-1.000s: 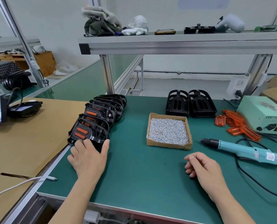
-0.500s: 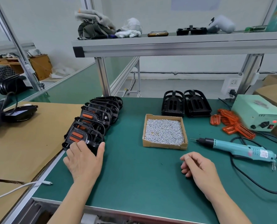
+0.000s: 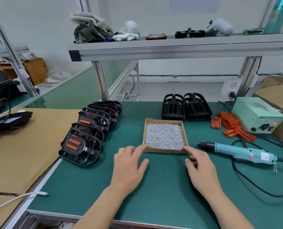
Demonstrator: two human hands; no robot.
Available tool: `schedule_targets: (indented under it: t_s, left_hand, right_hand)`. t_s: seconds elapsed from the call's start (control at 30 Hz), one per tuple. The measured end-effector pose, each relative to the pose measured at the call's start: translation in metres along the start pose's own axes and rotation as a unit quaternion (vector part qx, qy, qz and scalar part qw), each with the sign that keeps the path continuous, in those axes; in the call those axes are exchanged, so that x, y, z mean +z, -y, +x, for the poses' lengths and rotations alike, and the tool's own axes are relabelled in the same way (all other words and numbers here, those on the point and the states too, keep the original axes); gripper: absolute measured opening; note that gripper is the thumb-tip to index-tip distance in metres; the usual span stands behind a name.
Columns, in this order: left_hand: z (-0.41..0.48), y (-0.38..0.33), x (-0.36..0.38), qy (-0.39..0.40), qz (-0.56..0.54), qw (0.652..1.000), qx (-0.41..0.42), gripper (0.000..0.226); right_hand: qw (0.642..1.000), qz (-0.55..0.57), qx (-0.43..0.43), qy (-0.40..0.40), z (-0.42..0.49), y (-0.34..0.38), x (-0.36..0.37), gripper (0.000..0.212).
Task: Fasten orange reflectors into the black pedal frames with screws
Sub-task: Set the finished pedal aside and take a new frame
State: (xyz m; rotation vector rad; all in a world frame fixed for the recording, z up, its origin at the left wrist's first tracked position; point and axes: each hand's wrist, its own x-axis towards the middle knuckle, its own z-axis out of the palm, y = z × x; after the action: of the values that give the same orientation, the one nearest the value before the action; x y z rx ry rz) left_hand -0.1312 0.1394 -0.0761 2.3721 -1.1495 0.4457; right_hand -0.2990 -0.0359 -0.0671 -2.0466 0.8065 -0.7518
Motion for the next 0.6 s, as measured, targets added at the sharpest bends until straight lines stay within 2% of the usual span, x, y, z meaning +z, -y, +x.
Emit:
schedule_targets:
  t_s: [0.1,0.2,0.33,0.4,0.47,0.53,0.6]
  left_hand:
    - [0.011,-0.011,0.011,0.048,-0.027,0.998,0.017,0.041]
    - [0.018,-0.01,0.015,0.052,-0.074,0.996,-0.01,0.041]
    - [0.019,-0.006,0.021,0.064,-0.085,0.994,0.005,0.05]
    - [0.019,-0.005,0.024,0.072,-0.083,0.994,0.007,0.054]
    - [0.019,-0.005,0.026,0.072,-0.087,0.994,0.003,0.056]
    - [0.02,-0.005,0.028,0.067,-0.094,0.993,-0.001,0.057]
    - [0.022,-0.003,0.029,0.067,-0.092,0.993,-0.005,0.057]
  right_hand:
    - [0.999,-0.027,0.003,0.026,0.006,0.002,0.004,0.045]
    - [1.0,-0.024,0.008,0.018,0.006,0.003,0.003,0.044]
    - [0.999,-0.032,0.02,0.029,0.008,0.005,0.001,0.045]
    - [0.995,-0.09,0.013,0.04,0.011,0.005,-0.003,0.044]
    - [0.987,-0.159,-0.01,0.008,0.022,0.011,-0.011,0.034]
    - [0.987,-0.151,-0.037,-0.045,0.045,0.018,-0.017,0.021]
    - [0.99,-0.118,-0.036,-0.072,0.077,0.021,-0.018,0.019]
